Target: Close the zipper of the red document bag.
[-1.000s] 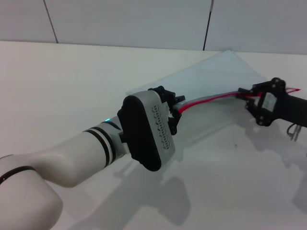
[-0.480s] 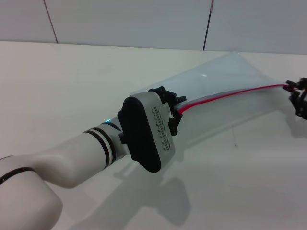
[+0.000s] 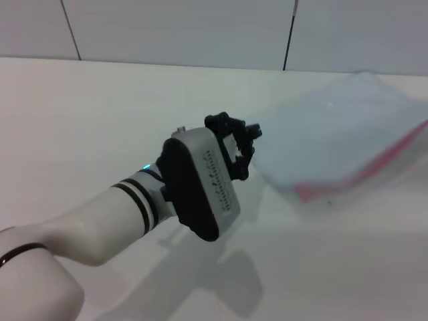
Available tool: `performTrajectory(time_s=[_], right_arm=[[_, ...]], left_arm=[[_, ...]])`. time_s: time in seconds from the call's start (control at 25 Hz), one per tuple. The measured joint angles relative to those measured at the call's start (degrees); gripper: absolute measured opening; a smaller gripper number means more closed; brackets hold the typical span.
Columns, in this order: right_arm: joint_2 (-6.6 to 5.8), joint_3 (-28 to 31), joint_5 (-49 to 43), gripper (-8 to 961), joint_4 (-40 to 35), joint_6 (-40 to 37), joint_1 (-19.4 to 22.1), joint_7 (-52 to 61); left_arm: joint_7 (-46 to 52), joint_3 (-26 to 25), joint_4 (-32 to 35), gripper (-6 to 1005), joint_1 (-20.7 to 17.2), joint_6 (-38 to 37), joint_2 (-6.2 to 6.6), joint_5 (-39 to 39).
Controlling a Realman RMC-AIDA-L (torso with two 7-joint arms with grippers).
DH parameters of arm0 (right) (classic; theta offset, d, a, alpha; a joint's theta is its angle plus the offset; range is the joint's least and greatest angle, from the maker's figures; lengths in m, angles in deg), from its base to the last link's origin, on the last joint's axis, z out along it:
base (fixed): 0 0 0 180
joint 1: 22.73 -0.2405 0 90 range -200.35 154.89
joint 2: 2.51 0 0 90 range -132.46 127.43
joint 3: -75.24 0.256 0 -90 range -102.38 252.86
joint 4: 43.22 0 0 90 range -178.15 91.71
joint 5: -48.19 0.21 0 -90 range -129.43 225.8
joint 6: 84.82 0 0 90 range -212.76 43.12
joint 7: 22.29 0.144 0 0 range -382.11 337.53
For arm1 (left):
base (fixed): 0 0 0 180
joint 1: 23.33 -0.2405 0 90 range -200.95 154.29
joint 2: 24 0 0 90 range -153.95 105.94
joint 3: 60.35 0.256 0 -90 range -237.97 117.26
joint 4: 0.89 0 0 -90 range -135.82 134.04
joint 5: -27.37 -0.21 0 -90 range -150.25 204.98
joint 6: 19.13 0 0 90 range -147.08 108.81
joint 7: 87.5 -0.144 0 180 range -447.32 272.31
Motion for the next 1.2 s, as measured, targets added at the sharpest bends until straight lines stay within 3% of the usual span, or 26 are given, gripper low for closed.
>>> performTrajectory(time_s=[0.2,0.28,0.52,0.76,0.96,1.08,1.2], right_arm=[[0.11,3.1,9.5,186,2.9,3.5,1.6,0.0],[0.14,3.4,10.6,264,3.6,4.7,2.2,0.0],[0.00,9.1,18.9,470,10.4,16.5,5.9,0.1],[-0.05,14.5,24.0,624,18.0,29.4,8.8,0.2],[-0.01,15.9,25.2,786,21.4,34.5,9.7,2.7],[-0.07,16.0,25.2,897,21.6,35.0,9.7,8.3],[-0.13,16.0,25.1,893,21.4,35.4,9.7,13.8]], left_arm=[[0.5,0.4,-3.4,78,-0.1,9.1,-0.05,2.4],[0.5,0.4,-4.2,94,-0.1,11.4,-0.05,4.9],[2.5,0.3,-8.4,283,0.2,23.9,0.09,15.0],[18.1,-0.8,-15.9,507,1.0,38.5,0.68,20.6],[34.7,-3.1,-23.3,658,1.5,47.9,1.39,20.8],[37.4,-3.3,-26.9,733,2.1,53.0,1.45,21.6],[37.4,-3.3,-30.6,778,2.8,57.5,0.45,21.8]])
